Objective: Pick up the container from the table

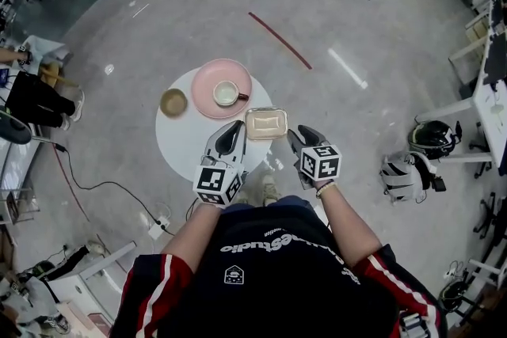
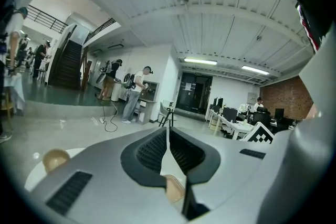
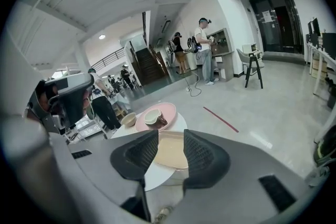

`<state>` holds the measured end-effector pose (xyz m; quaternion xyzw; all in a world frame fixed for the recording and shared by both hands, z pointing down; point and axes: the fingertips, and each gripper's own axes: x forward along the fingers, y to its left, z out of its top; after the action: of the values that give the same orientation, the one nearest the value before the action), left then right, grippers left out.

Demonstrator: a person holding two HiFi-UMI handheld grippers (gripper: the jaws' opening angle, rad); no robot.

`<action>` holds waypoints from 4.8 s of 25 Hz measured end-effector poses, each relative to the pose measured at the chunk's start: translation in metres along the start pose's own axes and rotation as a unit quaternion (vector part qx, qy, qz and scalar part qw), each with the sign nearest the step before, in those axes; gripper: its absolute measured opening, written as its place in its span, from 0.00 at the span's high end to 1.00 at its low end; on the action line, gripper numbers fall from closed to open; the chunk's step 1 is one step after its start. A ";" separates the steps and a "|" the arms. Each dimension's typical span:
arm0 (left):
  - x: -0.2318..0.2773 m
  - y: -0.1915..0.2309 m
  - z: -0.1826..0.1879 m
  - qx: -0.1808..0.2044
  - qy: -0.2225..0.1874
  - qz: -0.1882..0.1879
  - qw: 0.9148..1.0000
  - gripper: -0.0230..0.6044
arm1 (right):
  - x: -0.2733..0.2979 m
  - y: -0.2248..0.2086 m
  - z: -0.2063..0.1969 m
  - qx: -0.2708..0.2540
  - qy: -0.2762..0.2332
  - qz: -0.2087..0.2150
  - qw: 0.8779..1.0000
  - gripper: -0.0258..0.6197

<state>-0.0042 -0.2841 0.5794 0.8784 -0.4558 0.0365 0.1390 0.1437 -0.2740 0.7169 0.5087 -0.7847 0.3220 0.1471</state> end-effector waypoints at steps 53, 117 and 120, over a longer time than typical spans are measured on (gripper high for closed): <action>0.054 0.018 -0.056 0.019 0.074 0.035 0.996 0.91 | 0.129 -0.091 -0.073 0.231 0.036 0.099 0.967 0.79; -0.103 0.069 0.033 0.016 -0.014 0.106 0.994 0.91 | 0.031 -0.001 -0.023 0.249 -0.035 0.128 0.959 0.87; -0.115 0.075 0.037 0.013 -0.022 0.114 0.993 0.91 | 0.022 0.021 -0.009 0.235 -0.044 0.149 0.959 0.87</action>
<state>-0.1340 -0.2446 0.5380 0.8229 -0.5556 0.0386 0.1126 0.1144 -0.2778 0.7281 0.4200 -0.7594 0.4931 -0.0614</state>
